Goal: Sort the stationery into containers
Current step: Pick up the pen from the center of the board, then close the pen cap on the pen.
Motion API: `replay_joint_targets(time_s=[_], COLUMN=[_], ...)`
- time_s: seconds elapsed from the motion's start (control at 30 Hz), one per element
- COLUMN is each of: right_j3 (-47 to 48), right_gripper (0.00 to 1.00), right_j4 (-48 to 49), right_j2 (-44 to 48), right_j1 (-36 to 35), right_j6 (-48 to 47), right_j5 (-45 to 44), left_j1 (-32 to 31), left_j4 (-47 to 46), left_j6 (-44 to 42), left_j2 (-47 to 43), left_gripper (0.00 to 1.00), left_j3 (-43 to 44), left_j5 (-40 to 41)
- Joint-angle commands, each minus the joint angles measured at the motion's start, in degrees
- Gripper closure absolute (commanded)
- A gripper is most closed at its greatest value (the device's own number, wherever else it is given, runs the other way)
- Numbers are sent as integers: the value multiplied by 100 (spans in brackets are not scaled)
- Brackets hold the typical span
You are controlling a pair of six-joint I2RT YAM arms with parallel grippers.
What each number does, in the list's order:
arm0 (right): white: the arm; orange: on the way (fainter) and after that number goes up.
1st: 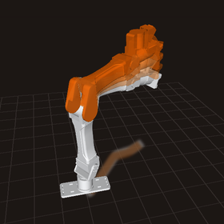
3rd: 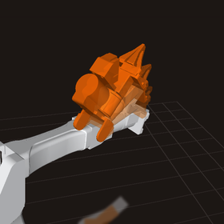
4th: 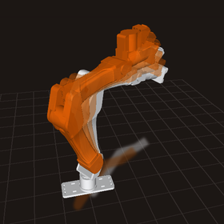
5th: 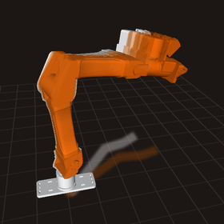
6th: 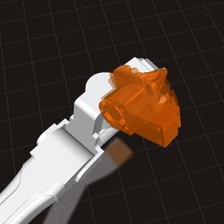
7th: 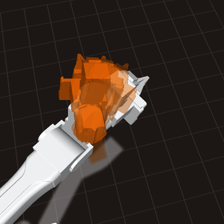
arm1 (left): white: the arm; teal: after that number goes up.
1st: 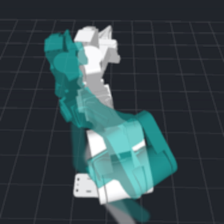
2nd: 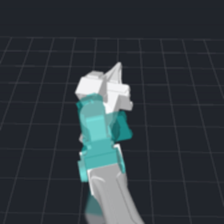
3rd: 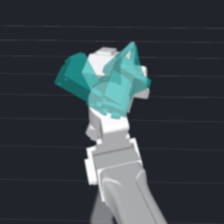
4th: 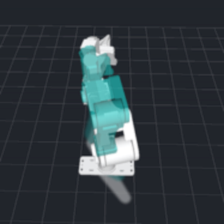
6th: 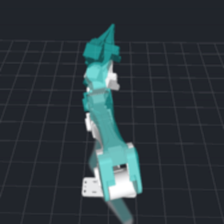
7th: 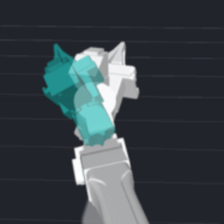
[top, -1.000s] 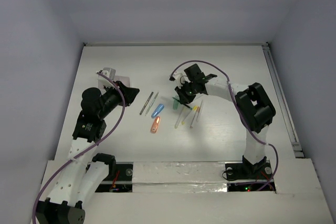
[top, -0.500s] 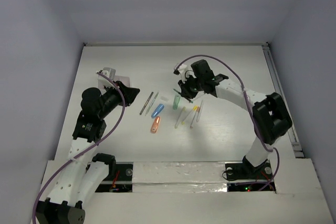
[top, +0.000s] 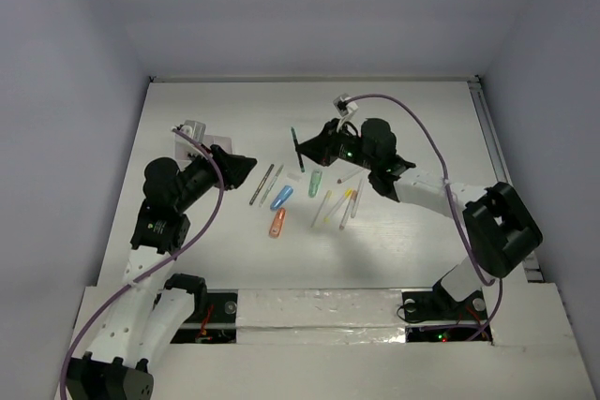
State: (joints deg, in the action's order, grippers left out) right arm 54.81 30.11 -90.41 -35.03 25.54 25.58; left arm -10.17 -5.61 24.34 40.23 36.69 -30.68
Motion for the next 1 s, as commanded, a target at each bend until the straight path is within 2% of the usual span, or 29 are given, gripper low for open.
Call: replay_joint_targets(time_s=[0.0, 0.1, 0.27, 0.57, 0.67, 0.97], right_j3=[-233, -347, -190, 74, 109, 329], right_gripper=[100, 100, 100, 100, 100, 100], right_j4=[2392, 3376, 4722, 5373, 5330, 5295], right_j2=[-20, -292, -1021, -1567, -1550, -1620], right_j1=[-154, -294, -645, -883, -883, -936], right_j6=[1715, 2550, 3851, 4485, 4504, 4565], right_j5=[34, 8, 8, -282, -440, -475], left_j1=[33, 86, 86, 139, 139, 139], left_j4=[-511, -538, -652, -758, -688, -687], left_j6=[212, 221, 291, 344, 343, 335], left_j2=[-33, 20, 108, 161, 187, 266], left_gripper=[60, 56, 57, 60, 64, 65], left_j3=[-100, -100, -135, -206, -206, -206], left_j5=[-298, -334, -527, -729, -651, -711])
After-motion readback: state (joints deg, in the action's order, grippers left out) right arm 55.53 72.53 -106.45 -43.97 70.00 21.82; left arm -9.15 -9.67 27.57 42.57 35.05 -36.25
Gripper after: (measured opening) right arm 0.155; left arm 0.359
